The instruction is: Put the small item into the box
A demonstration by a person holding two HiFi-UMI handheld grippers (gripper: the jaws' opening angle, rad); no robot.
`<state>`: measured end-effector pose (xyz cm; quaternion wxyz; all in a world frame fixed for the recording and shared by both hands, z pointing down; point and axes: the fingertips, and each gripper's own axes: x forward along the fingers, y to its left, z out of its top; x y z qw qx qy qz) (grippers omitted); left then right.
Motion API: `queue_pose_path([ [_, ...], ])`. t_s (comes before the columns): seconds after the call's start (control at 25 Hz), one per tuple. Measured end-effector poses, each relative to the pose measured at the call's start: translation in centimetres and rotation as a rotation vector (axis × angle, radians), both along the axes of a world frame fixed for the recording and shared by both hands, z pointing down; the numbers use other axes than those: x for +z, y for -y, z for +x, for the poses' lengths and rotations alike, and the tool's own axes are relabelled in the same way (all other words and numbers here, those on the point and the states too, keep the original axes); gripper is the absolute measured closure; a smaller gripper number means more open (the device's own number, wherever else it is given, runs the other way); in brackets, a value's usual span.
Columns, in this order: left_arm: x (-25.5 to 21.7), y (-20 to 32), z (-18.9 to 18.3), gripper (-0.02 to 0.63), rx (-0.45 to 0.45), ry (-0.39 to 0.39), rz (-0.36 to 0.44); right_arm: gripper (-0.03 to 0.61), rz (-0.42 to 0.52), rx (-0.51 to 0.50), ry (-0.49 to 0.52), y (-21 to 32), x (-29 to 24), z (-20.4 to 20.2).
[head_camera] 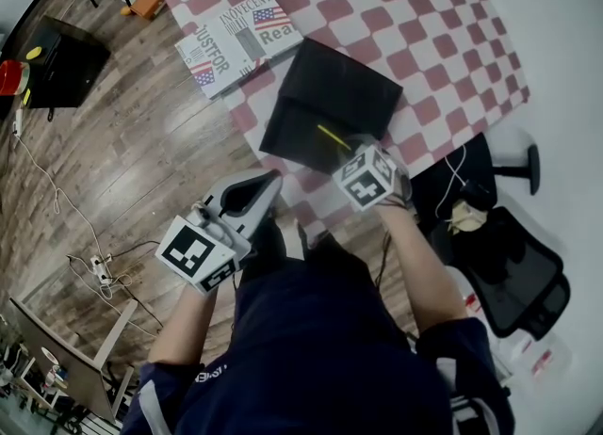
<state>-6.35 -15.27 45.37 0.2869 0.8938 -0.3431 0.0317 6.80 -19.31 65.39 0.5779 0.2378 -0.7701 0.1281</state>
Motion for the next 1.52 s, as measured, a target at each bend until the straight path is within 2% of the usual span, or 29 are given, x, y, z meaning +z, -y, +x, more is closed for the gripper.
queue_pose_path([
  [0.48, 0.5, -0.4, -1.6, 0.581, 0.007, -0.001, -0.01, 0.541, 0.041, -0.081, -0.184, 0.2, 2.0, 0.2],
  [0.68, 0.3, -0.5, -1.9, 0.581, 0.014, 0.005, -0.005, 0.541, 0.019, -0.092, -0.21, 0.1, 2.3, 0.3],
  [0.96, -0.5, -1.0, -1.8, 0.581, 0.029, 0.018, 0.005, 0.541, -0.025, -0.163, -0.261, -0.8, 2.9, 0.3],
  [1.12, -1.1, -1.4, -2.0, 0.581, 0.034, 0.031, 0.013, 0.541, -0.016, -0.214, -0.289, -1.2, 3.1, 0.4],
  [1.24, -1.5, -1.8, -1.8, 0.581, 0.042, 0.043, 0.022, 0.54, -0.024, -0.164, -0.199, -1.6, 2.0, -0.1],
  [1.4, -2.6, -1.8, -1.4, 0.581, 0.057, 0.055, 0.044, 0.541, -0.006, 0.028, 0.086, -1.4, -2.0, -0.7],
  [1.52, -3.8, -1.8, -0.6, 0.581, 0.076, 0.064, 0.07, 0.541, 0.034, 0.123, 0.277, -1.5, -6.6, -0.4],
])
